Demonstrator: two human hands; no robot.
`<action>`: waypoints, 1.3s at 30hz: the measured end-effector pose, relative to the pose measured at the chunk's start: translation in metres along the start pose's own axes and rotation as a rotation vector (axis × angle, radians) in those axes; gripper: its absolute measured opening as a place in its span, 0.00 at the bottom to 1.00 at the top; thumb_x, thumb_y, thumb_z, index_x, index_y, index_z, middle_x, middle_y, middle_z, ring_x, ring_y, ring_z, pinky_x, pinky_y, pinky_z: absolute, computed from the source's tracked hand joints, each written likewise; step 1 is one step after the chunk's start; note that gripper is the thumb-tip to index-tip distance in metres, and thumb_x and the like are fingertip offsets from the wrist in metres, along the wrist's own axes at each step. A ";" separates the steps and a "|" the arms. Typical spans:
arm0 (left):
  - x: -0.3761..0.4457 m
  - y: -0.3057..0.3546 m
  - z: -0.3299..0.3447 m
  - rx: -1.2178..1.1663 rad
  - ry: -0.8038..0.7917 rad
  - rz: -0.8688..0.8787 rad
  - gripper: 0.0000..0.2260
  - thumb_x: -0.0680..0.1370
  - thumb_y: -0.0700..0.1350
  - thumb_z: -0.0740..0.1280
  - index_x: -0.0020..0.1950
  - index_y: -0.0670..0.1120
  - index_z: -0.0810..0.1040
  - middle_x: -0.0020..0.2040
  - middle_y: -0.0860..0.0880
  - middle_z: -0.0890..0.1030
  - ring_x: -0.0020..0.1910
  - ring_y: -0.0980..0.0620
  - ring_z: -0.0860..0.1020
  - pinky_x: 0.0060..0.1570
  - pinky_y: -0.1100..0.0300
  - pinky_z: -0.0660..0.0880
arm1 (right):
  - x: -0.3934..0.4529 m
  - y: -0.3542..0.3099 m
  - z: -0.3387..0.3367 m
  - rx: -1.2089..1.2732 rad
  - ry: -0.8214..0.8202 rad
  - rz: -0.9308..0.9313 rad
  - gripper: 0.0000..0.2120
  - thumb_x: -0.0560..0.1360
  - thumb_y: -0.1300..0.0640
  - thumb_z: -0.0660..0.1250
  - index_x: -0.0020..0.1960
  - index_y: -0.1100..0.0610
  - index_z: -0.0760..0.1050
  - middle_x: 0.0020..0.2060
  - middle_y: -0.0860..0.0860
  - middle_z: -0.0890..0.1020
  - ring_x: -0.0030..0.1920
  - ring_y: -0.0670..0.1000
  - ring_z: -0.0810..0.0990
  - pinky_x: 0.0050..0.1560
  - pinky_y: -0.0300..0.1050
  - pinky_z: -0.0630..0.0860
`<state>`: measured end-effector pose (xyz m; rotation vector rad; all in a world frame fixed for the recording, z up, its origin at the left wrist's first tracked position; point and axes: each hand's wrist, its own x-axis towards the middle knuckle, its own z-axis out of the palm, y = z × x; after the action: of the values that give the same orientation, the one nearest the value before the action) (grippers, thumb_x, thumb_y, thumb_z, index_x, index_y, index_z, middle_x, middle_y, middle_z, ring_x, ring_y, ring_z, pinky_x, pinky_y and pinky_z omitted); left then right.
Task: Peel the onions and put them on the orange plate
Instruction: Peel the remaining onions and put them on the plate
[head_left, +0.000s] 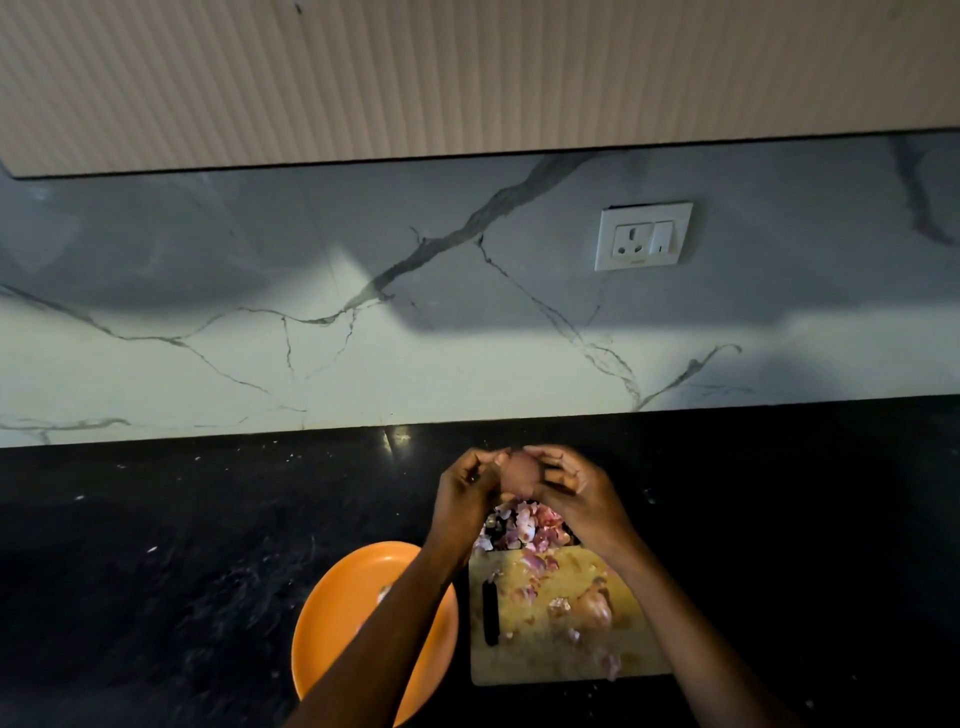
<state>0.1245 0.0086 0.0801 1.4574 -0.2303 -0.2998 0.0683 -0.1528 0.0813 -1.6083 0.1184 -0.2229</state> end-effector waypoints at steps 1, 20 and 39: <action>0.001 -0.002 -0.001 0.012 0.024 -0.009 0.08 0.81 0.45 0.66 0.54 0.40 0.80 0.48 0.38 0.84 0.51 0.36 0.83 0.56 0.38 0.79 | 0.000 0.000 -0.001 0.000 0.001 0.000 0.21 0.71 0.63 0.77 0.62 0.54 0.79 0.57 0.48 0.85 0.58 0.47 0.83 0.59 0.41 0.79; 0.002 0.005 -0.017 0.202 -0.090 -0.055 0.07 0.78 0.41 0.71 0.55 0.45 0.81 0.49 0.44 0.85 0.49 0.45 0.85 0.57 0.43 0.80 | 0.002 0.001 -0.008 -0.125 -0.088 0.048 0.23 0.70 0.58 0.78 0.64 0.52 0.79 0.57 0.47 0.85 0.59 0.49 0.83 0.61 0.48 0.79; 0.006 0.014 -0.024 0.220 -0.203 -0.070 0.08 0.77 0.35 0.71 0.54 0.33 0.78 0.49 0.36 0.84 0.46 0.43 0.84 0.47 0.56 0.82 | 0.001 -0.006 -0.009 -0.219 -0.161 0.007 0.24 0.69 0.65 0.79 0.59 0.46 0.79 0.56 0.45 0.84 0.58 0.42 0.82 0.60 0.39 0.78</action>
<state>0.1388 0.0302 0.0910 1.6557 -0.3860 -0.4924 0.0669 -0.1617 0.0878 -1.8370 0.0252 -0.0762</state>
